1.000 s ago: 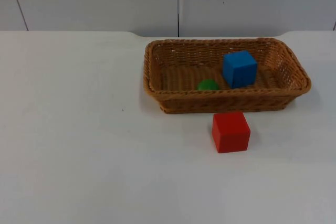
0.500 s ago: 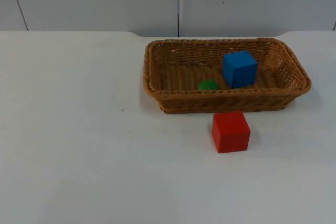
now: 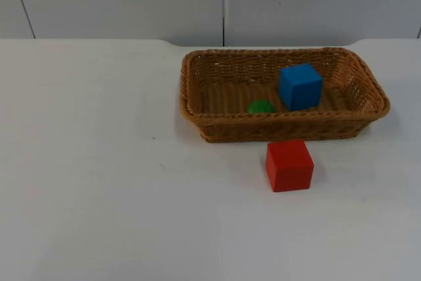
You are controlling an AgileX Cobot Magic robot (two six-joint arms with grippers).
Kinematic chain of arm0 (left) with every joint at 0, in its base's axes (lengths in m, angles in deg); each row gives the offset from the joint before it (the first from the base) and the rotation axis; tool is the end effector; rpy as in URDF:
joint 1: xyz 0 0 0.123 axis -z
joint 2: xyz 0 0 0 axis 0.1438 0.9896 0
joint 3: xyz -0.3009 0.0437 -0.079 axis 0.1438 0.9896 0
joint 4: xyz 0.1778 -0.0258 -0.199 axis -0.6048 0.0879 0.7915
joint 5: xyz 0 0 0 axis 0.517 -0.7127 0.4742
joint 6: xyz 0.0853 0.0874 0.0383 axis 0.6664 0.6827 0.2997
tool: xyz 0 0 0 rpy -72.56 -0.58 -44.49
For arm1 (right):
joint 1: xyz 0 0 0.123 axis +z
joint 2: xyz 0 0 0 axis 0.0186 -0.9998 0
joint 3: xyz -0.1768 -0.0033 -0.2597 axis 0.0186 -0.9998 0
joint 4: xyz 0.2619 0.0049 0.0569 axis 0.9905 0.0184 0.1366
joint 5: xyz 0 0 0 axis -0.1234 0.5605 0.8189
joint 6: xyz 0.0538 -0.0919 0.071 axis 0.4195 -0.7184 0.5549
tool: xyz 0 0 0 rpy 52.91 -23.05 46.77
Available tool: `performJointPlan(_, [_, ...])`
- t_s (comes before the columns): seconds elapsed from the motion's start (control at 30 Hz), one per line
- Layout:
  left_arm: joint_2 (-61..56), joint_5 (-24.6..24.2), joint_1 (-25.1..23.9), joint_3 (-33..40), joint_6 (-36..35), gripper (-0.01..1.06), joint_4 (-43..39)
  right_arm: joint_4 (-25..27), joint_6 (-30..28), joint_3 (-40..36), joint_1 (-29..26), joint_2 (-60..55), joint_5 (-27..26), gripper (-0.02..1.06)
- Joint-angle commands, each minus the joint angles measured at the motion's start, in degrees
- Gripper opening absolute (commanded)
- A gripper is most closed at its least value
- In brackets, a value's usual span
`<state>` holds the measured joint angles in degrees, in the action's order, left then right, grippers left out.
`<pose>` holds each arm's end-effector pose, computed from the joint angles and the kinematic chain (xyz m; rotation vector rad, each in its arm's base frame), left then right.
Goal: Place all geometric objects except the red cube into the basket.
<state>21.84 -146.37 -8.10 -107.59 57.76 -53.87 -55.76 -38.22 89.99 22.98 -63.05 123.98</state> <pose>0.0120 0.0059 0.2652 -0.0553 2.0755 0.0284 0.0085 0.0038 0.2726 -0.4303 2.0199 0.2597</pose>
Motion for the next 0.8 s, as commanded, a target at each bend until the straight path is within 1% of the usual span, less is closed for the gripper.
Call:
performJointPlan(0.0, [-0.2,0.8,-0.2,0.2,1.7,0.97,1.5,0.0,-0.9,-0.5,0.0,0.2,-0.8,0.85])
performJointPlan(0.33, [-0.2,0.8,-0.2,0.2,1.7,0.97,1.5,0.0,-0.9,-0.5,0.0,0.2,-0.7,0.85])
performJointPlan(0.37, [-0.2,0.8,-0.2,0.2,1.7,0.97,1.5,0.0,-0.9,-0.5,0.0,0.2,-0.7,0.89])
performJointPlan(0.4, [-0.2,0.8,-0.2,0.2,1.7,0.97,1.5,0.0,-0.9,-0.5,0.0,0.2,-0.7,0.89])
performJointPlan(0.47, [-0.2,0.8,-0.2,0.2,1.7,0.97,1.5,0.0,-0.9,-0.5,0.0,0.2,-0.7,1.03])
performJointPlan(0.5, [-0.2,0.8,-0.2,0.2,1.7,0.97,1.5,0.0,-0.9,-0.5,0.0,0.2,-0.7,1.05])
performJointPlan(0.77, [-0.2,0.8,-0.2,0.2,1.7,0.97,1.5,0.0,-0.9,-0.5,0.0,0.2,-0.7,1.05])
